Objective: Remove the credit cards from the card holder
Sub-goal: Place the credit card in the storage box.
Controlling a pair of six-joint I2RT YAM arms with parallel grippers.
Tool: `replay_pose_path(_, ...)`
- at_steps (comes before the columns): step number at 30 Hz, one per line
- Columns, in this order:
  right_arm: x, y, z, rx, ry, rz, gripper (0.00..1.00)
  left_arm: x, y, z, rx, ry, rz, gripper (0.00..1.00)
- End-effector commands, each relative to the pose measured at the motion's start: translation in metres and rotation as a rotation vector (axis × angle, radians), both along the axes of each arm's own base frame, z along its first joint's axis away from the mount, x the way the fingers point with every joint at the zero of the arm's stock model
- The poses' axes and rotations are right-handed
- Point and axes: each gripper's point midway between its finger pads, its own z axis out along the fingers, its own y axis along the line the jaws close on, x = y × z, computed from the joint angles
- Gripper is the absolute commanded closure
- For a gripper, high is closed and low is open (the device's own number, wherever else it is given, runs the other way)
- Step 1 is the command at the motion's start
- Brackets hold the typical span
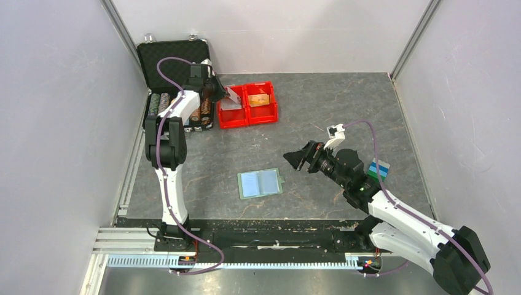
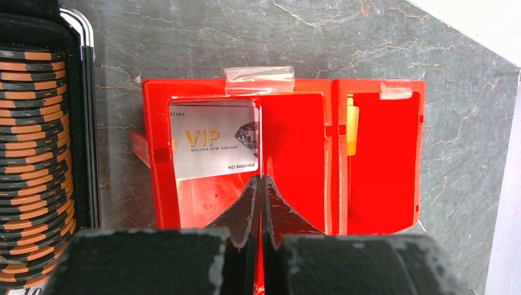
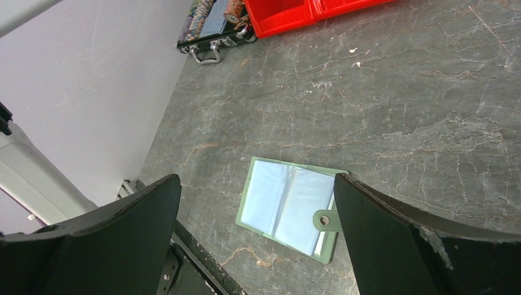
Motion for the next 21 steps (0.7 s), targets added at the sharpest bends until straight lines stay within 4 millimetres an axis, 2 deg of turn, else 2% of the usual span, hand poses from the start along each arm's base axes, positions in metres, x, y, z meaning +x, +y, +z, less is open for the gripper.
replay_pose_path(1,0.005,0.003,0.029,0.045,-0.056,-0.003,0.02,0.006,0.005,0.003,0.040,-0.039,-0.011,0.98)
replay_pose_path(10,0.007,0.003,0.029,0.037,-0.059,-0.005,0.02,0.007,0.006,-0.004,0.046,-0.021,-0.007,0.98)
replay_pose_path(18,0.007,0.004,0.026,0.030,-0.053,-0.003,0.02,0.006,0.008,0.001,0.052,-0.017,0.000,0.98)
replay_pose_path(19,0.007,0.004,0.026,0.029,-0.051,-0.002,0.02,0.006,0.010,0.004,0.104,-0.045,-0.050,0.06)
replay_pose_path(20,0.007,0.004,0.025,0.028,-0.050,-0.001,0.02,0.005,0.009,0.008,0.106,-0.052,-0.060,0.00)
replay_pose_path(21,0.007,0.004,0.025,0.029,-0.050,-0.001,0.02,0.005,0.009,0.012,0.106,-0.059,-0.065,0.00)
